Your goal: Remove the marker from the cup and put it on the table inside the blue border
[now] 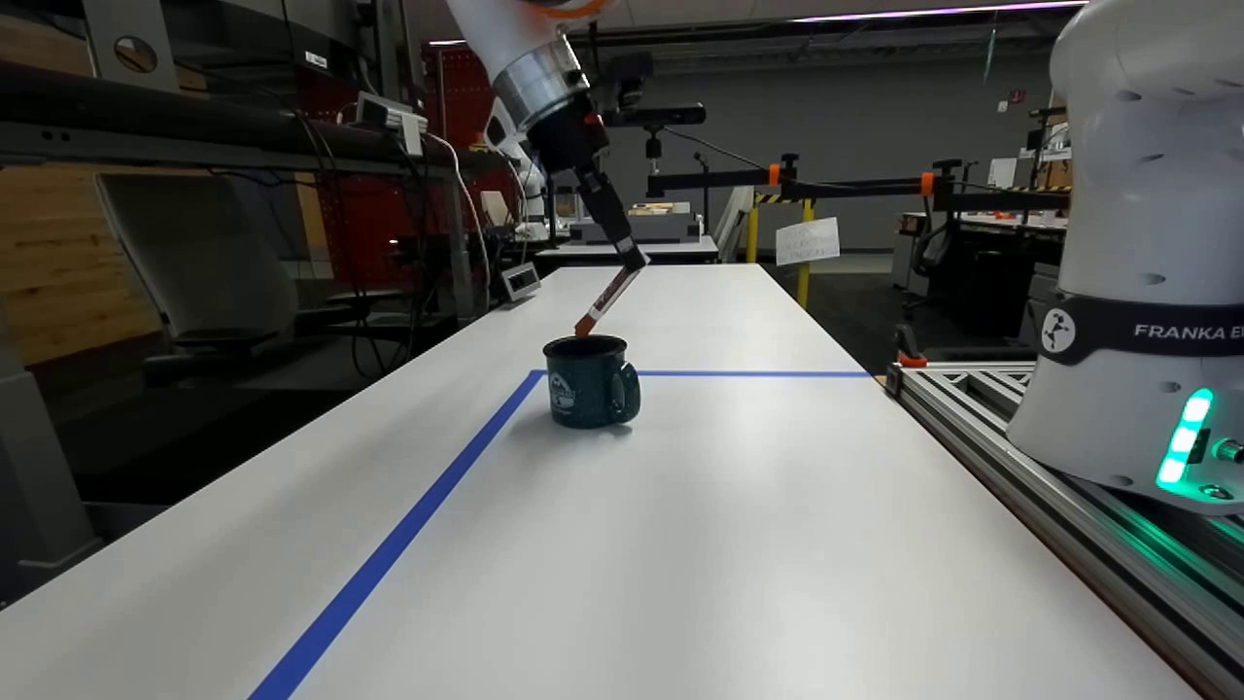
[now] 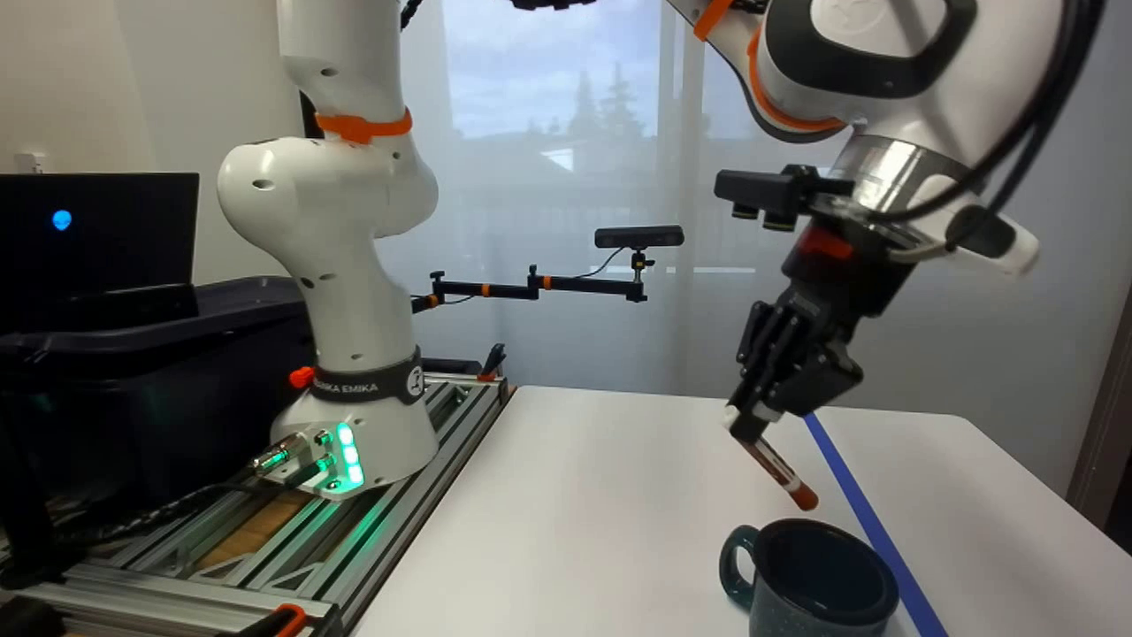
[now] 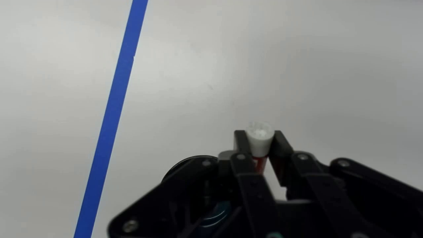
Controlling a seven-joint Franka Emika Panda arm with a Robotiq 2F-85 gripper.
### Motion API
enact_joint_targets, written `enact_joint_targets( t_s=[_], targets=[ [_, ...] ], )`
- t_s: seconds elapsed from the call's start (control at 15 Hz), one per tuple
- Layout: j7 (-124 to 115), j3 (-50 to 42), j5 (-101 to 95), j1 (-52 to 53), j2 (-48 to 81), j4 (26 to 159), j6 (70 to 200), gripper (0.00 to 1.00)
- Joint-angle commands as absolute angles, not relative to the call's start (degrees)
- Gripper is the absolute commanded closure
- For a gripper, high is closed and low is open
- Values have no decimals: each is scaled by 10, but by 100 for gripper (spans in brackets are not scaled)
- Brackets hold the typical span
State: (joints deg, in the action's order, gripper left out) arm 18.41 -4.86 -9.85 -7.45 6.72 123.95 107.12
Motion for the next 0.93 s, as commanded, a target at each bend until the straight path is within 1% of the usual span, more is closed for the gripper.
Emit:
enact_joint_targets(
  t_s=[0.0, 0.2, 0.4, 0.67, 0.87],
  targets=[
    [98, -28, -173, -37, -29, 1330, 1120, 95],
    [24, 2, -231, -8, -21, 1348, 1185, 95],
    [-48, 21, -258, 11, 21, 1357, 1267, 95],
    [-106, 22, -243, 24, 89, 1351, 1336, 95],
    [-73, 22, -178, 20, 133, 1342, 1361, 95]
  ],
)
